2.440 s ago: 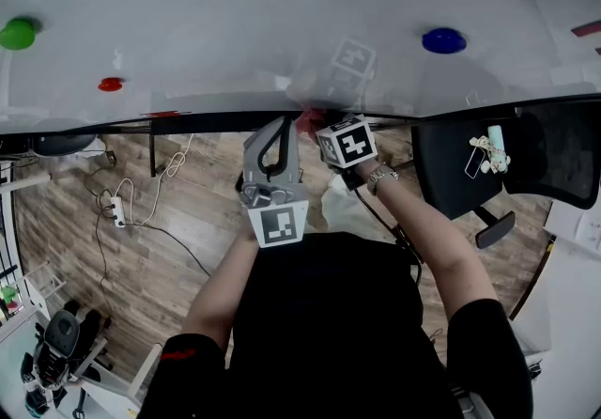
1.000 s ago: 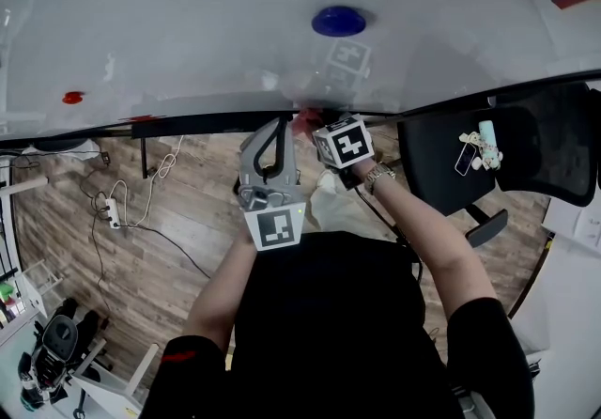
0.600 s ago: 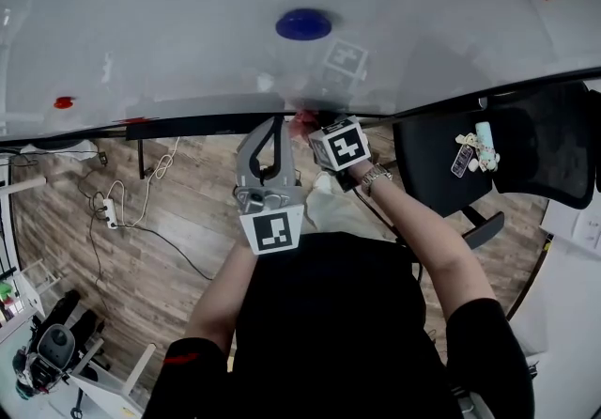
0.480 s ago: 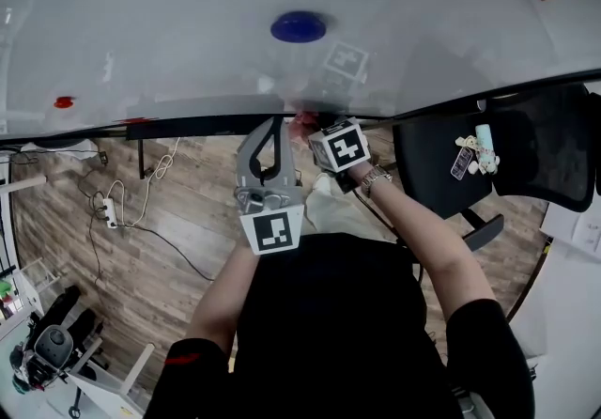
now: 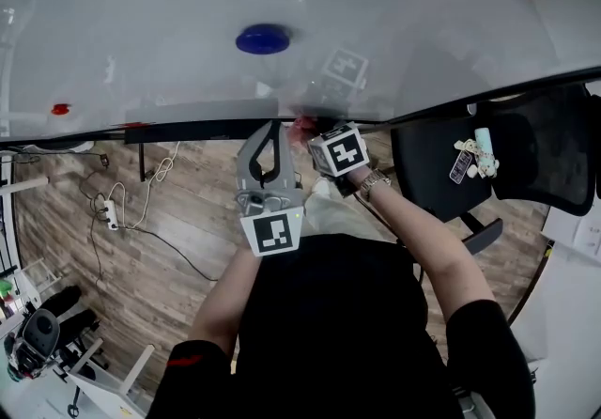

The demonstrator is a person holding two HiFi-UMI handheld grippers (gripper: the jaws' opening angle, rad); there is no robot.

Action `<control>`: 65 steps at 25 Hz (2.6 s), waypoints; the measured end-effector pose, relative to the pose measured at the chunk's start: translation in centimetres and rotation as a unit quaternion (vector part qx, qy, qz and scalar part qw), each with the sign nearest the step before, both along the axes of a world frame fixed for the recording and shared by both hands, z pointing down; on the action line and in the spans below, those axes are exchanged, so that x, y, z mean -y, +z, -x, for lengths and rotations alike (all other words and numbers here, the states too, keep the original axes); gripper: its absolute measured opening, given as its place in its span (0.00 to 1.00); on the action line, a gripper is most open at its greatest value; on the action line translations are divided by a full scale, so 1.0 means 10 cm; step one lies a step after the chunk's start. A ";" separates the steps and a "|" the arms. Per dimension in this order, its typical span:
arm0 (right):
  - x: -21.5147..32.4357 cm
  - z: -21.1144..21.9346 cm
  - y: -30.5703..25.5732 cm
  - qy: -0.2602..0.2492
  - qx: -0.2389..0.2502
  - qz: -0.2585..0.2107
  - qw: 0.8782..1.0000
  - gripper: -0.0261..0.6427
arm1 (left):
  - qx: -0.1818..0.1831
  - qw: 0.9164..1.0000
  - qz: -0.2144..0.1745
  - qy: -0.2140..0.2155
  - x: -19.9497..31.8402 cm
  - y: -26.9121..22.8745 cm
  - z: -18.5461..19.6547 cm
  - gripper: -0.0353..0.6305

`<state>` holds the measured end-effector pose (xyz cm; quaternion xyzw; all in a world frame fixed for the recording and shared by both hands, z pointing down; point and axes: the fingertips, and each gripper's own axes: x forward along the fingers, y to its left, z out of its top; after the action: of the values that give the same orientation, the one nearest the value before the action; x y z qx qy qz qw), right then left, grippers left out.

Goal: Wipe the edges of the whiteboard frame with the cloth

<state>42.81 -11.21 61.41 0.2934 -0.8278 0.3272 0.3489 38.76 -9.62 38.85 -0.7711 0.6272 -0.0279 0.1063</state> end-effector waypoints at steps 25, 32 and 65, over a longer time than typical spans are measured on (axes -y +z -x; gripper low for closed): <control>0.05 -0.56 -0.01 0.030 0.011 -0.002 1.000 0.13 | 0.013 0.999 0.004 0.035 0.04 0.01 -0.62 0.05; 0.04 -0.75 -0.03 0.041 0.001 0.001 0.999 0.13 | 0.019 0.999 0.000 0.048 0.04 -0.02 -0.74 0.05; 0.08 -1.24 0.02 0.082 -0.025 -0.011 0.996 0.13 | 0.021 0.998 -0.003 0.063 -0.08 0.00 -0.89 0.05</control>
<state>55.22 -12.03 61.58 0.3723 -0.7955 0.3383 0.3378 47.64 -8.80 38.80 -0.8081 0.5749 -0.0354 0.1232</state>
